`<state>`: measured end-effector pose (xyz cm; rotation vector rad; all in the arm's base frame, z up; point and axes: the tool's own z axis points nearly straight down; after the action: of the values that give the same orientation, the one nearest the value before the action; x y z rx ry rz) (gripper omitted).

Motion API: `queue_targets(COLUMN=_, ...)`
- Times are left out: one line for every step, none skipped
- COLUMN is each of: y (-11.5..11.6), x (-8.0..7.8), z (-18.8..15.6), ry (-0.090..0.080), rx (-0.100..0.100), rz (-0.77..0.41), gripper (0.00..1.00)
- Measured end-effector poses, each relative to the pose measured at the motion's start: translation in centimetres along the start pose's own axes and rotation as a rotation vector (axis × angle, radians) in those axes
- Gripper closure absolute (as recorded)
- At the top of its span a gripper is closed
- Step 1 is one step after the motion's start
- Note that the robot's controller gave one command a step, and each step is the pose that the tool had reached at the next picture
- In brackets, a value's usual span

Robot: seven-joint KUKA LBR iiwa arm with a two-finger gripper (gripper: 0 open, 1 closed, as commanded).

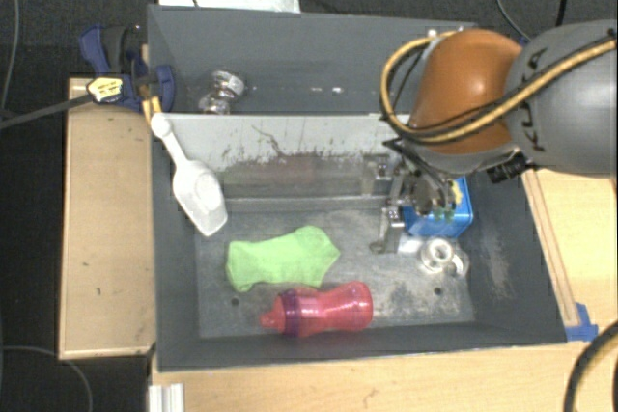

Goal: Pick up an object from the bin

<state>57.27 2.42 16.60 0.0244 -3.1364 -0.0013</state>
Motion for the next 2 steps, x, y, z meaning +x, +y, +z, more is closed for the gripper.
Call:
queue_targets(y=0.0, x=-0.2, z=-0.5, ry=-0.008, rx=0.000, rz=0.001, gripper=0.00)
queue_targets(y=4.3, x=1.0, z=5.0, ry=-0.011, rx=0.001, rz=-0.094, gripper=0.00)
